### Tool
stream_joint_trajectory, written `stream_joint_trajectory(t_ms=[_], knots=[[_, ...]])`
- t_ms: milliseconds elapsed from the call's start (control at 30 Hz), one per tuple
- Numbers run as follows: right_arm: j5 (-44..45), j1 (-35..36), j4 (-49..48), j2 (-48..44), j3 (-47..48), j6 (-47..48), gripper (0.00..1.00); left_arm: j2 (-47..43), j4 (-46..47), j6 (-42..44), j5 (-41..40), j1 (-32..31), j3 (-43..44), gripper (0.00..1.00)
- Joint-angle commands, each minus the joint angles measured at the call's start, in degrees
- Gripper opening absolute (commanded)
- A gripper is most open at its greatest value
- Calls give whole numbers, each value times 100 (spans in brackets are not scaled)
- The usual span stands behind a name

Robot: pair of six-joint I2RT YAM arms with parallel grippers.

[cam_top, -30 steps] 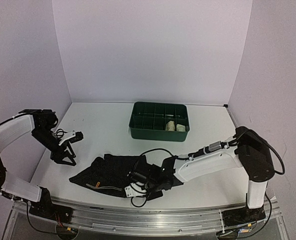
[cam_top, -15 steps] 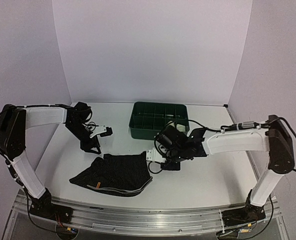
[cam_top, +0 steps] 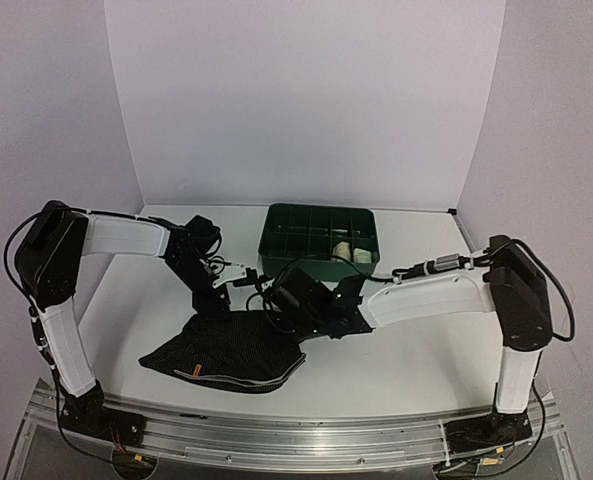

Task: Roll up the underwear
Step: Flatten out the underwear at the center of the board.

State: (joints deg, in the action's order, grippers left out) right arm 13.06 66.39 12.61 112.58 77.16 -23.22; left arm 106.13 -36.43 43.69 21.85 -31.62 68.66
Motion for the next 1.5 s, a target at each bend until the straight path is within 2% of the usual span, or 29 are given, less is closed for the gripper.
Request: stream_joint_trajectory(t_ms=[0, 100, 133, 300, 367, 467, 567, 667, 767, 967, 1033, 1067, 1133, 1233, 1300, 1367, 1467], knots=[[-10, 116, 49, -12, -447, -1190, 0, 290, 210, -355, -45, -162, 78, 56], [-70, 114, 71, -20, -897, -1545, 0, 415, 311, -433, -335, -161, -163, 53], [-53, 112, 88, -16, -973, -1627, 0, 427, 346, -470, -424, -160, -226, 49], [195, -63, 468, 93, -993, -1612, 0, 273, 267, -684, -511, -153, -396, 10], [238, -314, 621, 146, -975, -1465, 0, 143, 177, -788, -463, -140, -458, 1], [444, -827, 754, 306, -778, -874, 0, -121, 95, -1035, -395, -59, -586, 0], [638, -1278, 882, 627, -145, 20, 0, -406, 24, -1301, -353, 136, -674, 0], [673, -1412, 940, 999, 600, 1030, 0, -709, 51, -1410, -464, 391, -842, 0], [274, -1402, 961, 1107, 1079, 1658, 0, -1019, 348, -1343, -749, 481, -1117, 0], [83, -1353, 954, 617, 857, 2147, 0, -938, 683, -1440, -190, 447, -926, 0], [-8, -1338, 952, 448, 869, 2527, 6, -893, 594, -1454, 57, 433, -855, 0], [-4, -1310, 951, 351, 905, 2710, 12, -914, 571, -1446, 134, 423, -873, 1], [160, -1166, 952, 174, 1023, 3125, 24, -1023, 600, -1438, 121, 431, -936, 10], [281, -757, 922, -18, 1244, 3646, 35, -1127, 641, -1507, 17, 601, -861, 37], [154, -320, 833, -28, 1353, 3937, 44, -1196, 570, -1596, 139, 839, -656, 49], [-31, 141, 773, 83, 1506, 4053, 46, -1362, 454, -1635, 317, 1069, -433, 60], [-502, 494, 634, 434, 1920, 3088, 48, -1843, 265, -1509, 678, 1378, -372, 68]])
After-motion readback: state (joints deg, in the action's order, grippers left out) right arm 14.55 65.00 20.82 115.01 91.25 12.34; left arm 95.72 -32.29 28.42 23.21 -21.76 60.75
